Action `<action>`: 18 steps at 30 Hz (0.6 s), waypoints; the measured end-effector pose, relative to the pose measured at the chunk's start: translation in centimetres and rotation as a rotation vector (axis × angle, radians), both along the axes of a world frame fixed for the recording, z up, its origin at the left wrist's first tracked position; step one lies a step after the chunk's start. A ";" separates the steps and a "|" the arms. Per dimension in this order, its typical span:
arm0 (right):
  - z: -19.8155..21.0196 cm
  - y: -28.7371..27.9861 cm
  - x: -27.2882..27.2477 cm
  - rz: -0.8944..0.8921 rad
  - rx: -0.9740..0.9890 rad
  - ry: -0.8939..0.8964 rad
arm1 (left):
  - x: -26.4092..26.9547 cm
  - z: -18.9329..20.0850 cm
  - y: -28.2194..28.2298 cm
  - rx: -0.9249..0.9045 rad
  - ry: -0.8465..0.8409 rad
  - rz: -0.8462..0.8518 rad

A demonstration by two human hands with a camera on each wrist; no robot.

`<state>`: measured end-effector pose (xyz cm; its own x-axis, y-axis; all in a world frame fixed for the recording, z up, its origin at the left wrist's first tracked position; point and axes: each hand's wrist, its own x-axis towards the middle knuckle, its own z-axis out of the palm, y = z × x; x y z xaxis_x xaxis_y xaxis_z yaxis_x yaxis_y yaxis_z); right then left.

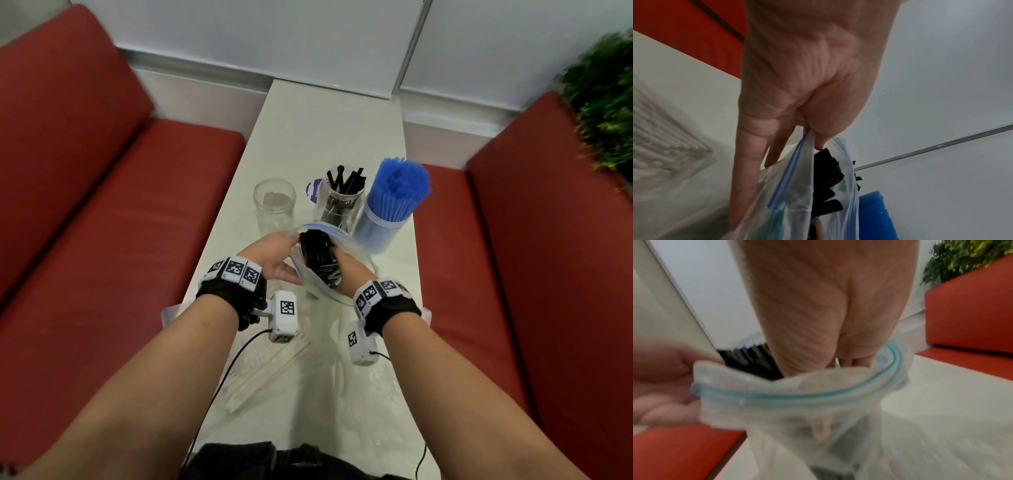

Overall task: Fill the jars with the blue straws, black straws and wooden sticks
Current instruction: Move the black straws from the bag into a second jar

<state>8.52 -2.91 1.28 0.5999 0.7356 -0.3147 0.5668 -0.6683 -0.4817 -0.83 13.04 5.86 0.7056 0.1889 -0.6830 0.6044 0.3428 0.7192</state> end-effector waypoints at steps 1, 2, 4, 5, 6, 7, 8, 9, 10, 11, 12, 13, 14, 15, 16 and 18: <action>-0.6 -0.1 -0.6 -0.011 0.017 -0.005 | -0.1 0.0 -0.2 -0.006 -0.002 -0.009; -1.2 -0.1 -1.0 -0.028 0.037 -0.007 | -0.2 0.0 -0.3 -0.009 -0.004 -0.017; -1.9 -0.2 -1.7 -0.076 0.081 -0.017 | -0.5 -0.1 -0.5 -0.017 -0.010 -0.027; -2.1 -0.3 -1.9 -0.105 0.101 -0.022 | -0.7 -0.1 -0.6 -0.022 -0.014 -0.026; -2.2 -0.4 -2.1 -0.132 0.120 -0.020 | -0.8 -0.2 -0.6 -0.027 -0.018 -0.024; -2.2 -0.5 -2.2 -0.155 0.138 -0.004 | -1.0 -0.2 -0.6 -0.030 -0.019 -0.022; -2.2 -0.6 -2.4 -0.169 0.159 0.019 | -1.1 -0.2 -0.6 -0.031 -0.020 -0.021; -2.1 -0.8 -2.5 -0.177 0.183 0.044 | -1.2 -0.2 -0.6 -0.030 -0.022 -0.019; -2.1 -0.9 -2.5 -0.183 0.212 0.063 | -1.3 -0.1 -0.6 -0.028 -0.023 -0.016; -2.1 -1.0 -2.4 -0.196 0.237 0.076 | -1.3 -0.1 -0.5 -0.025 -0.024 -0.010; -2.0 -1.1 -2.3 -0.215 0.258 0.086 | -1.3 0.0 -0.5 -0.022 -0.023 -0.004; -1.8 -1.1 -2.1 -0.234 0.270 0.099 | -1.3 0.1 -0.4 -0.021 -0.021 0.003; -1.7 -1.0 -1.9 -0.250 0.283 0.109 | -1.4 0.3 -0.3 -0.020 -0.019 0.008; -1.5 -0.9 -1.7 -0.266 0.297 0.113 | -1.4 0.4 -0.3 -0.019 -0.018 0.010; -1.2 -0.7 -1.5 -0.285 0.315 0.125 | -1.3 0.5 -0.3 -0.017 -0.018 0.009; -0.4 -0.5 -1.3 -0.319 0.376 0.156 | -1.3 0.7 -0.3 -0.010 -0.022 0.001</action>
<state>7.17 -3.39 0.89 0.7798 0.6032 -0.1675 0.2650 -0.5605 -0.7846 -2.14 12.72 6.57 0.7204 0.1828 -0.6690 0.5878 0.3511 0.7289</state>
